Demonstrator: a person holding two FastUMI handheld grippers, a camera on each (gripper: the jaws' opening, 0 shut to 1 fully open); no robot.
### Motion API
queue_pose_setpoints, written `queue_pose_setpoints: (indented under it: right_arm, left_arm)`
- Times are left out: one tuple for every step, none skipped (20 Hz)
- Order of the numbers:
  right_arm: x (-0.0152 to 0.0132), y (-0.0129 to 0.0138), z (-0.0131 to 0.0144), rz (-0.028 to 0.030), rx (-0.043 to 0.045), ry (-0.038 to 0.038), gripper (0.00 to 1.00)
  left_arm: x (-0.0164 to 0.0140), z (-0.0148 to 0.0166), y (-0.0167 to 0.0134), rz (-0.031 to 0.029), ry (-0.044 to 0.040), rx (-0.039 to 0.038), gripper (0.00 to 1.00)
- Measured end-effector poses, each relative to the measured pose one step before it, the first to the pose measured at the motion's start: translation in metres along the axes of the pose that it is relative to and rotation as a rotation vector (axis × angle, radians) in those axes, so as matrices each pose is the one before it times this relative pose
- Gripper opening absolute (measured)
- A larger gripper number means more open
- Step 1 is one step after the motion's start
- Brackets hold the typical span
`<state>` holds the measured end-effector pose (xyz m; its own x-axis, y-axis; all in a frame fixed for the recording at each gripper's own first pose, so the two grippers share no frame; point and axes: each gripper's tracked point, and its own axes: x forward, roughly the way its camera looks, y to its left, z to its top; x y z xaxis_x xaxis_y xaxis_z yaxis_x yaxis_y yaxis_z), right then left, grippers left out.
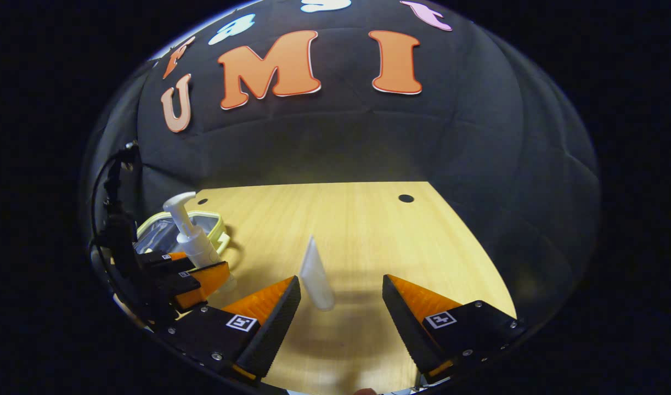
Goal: First open the suitcase, pack the skin care products into it, and then close the suitcase.
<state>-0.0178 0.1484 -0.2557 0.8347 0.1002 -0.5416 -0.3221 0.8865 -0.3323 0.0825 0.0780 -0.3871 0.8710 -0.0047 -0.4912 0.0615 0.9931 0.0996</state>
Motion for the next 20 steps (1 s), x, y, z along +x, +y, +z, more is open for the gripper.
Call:
queue_pose_setpoints:
  right_arm:
    - [0.00224, 0.00628, -0.0005, 0.01462, -0.01055, 0.00201, 0.95]
    - [0.00322, 0.00618, -0.00111, 0.0067, -0.01487, 0.00479, 0.95]
    - [0.0045, 0.00399, -0.0026, 0.0029, -0.01551, 0.00506, 0.95]
    - [0.00596, 0.00321, -0.00296, -0.00106, -0.01025, 0.00668, 0.95]
    - [0.00429, 0.00261, -0.0036, -0.00494, -0.00488, 0.0157, 0.95]
    - [0.00564, 0.0008, -0.00716, -0.00885, 0.00111, 0.02877, 0.96]
    - [0.00549, 0.00431, -0.00578, 0.00548, 0.00866, 0.02211, 0.96]
    - [0.00631, 0.00285, -0.00322, 0.00294, 0.00942, 0.01379, 0.96]
    - [0.00559, 0.00254, -0.00301, 0.00368, 0.00598, 0.0069, 0.96]
    - [0.00768, -0.00057, -0.00171, -0.00584, -0.00263, 0.00501, 0.96]
    - [0.00716, -0.00346, -0.00541, -0.01451, -0.00947, 0.01367, 0.95]
    - [0.00776, -0.00392, -0.00356, -0.0141, -0.00488, 0.01021, 0.93]
    - [0.00569, -0.00145, -0.00331, -0.00674, 0.00179, 0.00808, 0.9]
    - [0.00728, -0.00211, -0.00318, -0.00954, 0.00183, 0.00747, 0.86]
    - [0.00625, -0.00193, -0.0056, -0.00722, 0.00078, 0.01201, 0.84]
    - [0.00499, -0.00122, -0.00374, -0.00368, 0.00284, 0.0083, 0.8]
    - [0.00469, 0.00017, -0.00256, 0.00118, 0.00325, 0.00643, 0.77]
    - [0.00479, 0.00003, -0.0034, -0.00056, 0.0032, 0.00994, 0.71]
    - [0.00384, -0.00007, -0.00411, -0.00086, 0.00124, 0.01277, 0.67]
    - [0.00361, -0.00024, -0.00299, 0.0, -0.0011, 0.01611, 0.58]
  left_arm:
    - [-0.00886, 0.00406, 0.00644, 0.00738, 0.00225, 0.00439, 0.6]
    - [-0.00944, 0.00515, 0.00806, 0.00594, -0.00564, 0.00608, 0.6]
    - [-0.00854, 0.00478, 0.00755, 0.00447, -0.00241, 0.00724, 0.58]
    - [-0.00778, 0.00312, 0.00768, 0.00857, 0.00012, 0.00253, 0.61]
    - [-0.00867, 0.004, 0.00813, 0.00932, -0.00335, -0.00164, 0.6]
    - [-0.00811, 0.00393, 0.01041, 0.01038, -0.00473, -0.00525, 0.6]
    - [-0.00874, 0.0038, 0.01, 0.01052, -0.00447, -0.00718, 0.6]
    - [-0.00793, 0.00205, 0.00925, 0.01081, -0.00468, -0.00383, 0.6]
    - [-0.00733, 0.00241, 0.00887, 0.01174, -0.0022, 0.0007, 0.61]
    - [-0.00699, 0.00029, 0.00888, 0.01568, -0.00185, 0.00493, 0.6]
    - [-0.00597, 0.00033, 0.00952, 0.01547, 0.00034, 0.00692, 0.6]
    - [-0.00511, -0.00178, 0.00873, 0.01431, 0.00127, 0.00547, 0.6]
    - [-0.00364, -0.00074, 0.00806, 0.01988, -0.0038, -0.00367, 0.6]
    - [-0.00393, 0.00046, 0.00705, 0.00641, -0.00478, -0.0028, 0.61]
    - [-0.0036, -0.00236, 0.00506, 0.00863, 0.01004, -0.00547, 0.6]
    - [-0.00323, -0.00224, 0.00721, 0.01054, 0.00573, -0.00798, 0.59]
    - [-0.00221, 0.0008, 0.00569, 0.00785, 0.00255, -0.0018, 0.6]
    - [-0.00277, -0.00021, 0.00585, 0.01138, 0.00006, -0.0026, 0.59]
    - [-0.00127, 0.00165, 0.00491, 0.00821, -0.00191, -0.00022, 0.6]
    - [0.00058, 0.00013, 0.00585, 0.00694, -0.00308, 0.00027, 0.59]
